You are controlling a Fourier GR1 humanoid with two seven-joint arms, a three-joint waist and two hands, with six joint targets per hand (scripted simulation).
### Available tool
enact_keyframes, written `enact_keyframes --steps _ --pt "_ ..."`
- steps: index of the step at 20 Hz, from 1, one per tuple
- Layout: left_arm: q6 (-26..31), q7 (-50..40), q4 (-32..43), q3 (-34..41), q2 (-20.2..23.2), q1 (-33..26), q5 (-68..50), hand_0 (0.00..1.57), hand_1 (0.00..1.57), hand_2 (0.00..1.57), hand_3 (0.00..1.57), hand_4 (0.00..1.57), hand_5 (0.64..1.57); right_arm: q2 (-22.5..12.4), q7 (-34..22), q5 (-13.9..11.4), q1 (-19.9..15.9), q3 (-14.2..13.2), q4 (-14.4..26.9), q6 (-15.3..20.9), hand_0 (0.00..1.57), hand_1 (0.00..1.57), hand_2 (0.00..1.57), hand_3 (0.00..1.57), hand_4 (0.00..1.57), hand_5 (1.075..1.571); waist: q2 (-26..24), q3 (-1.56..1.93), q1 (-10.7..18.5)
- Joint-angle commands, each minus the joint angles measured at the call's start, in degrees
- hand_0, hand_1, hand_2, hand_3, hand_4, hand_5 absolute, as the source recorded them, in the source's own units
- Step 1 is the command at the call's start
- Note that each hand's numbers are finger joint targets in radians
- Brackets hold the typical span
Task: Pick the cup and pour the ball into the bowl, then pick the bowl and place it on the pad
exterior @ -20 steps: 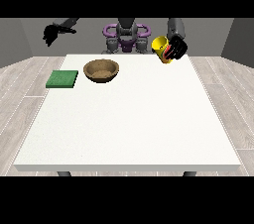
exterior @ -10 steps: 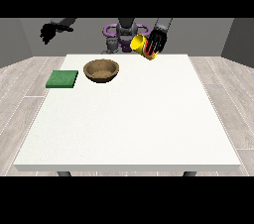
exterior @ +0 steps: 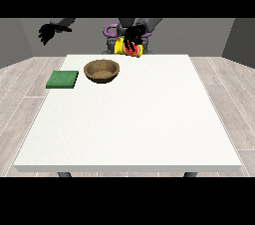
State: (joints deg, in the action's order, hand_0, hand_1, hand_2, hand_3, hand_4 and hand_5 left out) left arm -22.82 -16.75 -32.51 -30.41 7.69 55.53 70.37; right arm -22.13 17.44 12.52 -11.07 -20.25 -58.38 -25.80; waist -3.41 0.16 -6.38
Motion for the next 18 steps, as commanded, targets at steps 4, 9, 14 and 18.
enact_keyframes --steps 4,9,14,18 --pt "11.72 -4.53 4.47 -12.60 -4.40 4.82 14.68 1.53 1.53 1.57 1.57 1.56 1.164 -1.10 -2.09 1.36 -2.04 -0.06 1.85 -2.29 0.00 0.00 0.00 0.00 0.00 1.570 -1.59 -0.04 -1.94" --pt "16.02 -5.64 5.97 -18.75 -5.93 4.39 22.38 1.46 1.46 1.57 1.57 1.48 1.216 -1.44 -0.72 0.71 -1.96 -0.11 1.72 -2.02 0.00 0.00 0.00 0.00 0.00 1.571 -1.34 -0.11 -1.41" --pt "18.50 -1.51 2.90 -17.71 -6.79 5.42 24.33 1.45 1.45 1.57 1.57 1.53 1.129 0.96 0.30 -0.77 -2.17 0.61 2.69 1.26 0.00 0.00 0.00 0.00 0.00 1.570 -0.50 -0.14 1.78" --pt "14.51 -1.19 1.72 -11.05 -3.13 5.48 20.16 1.45 1.45 1.57 1.57 1.54 1.136 2.95 -8.93 1.27 -5.32 1.84 -0.25 3.66 0.00 0.00 0.00 0.00 0.00 1.567 -2.11 -0.23 1.36"
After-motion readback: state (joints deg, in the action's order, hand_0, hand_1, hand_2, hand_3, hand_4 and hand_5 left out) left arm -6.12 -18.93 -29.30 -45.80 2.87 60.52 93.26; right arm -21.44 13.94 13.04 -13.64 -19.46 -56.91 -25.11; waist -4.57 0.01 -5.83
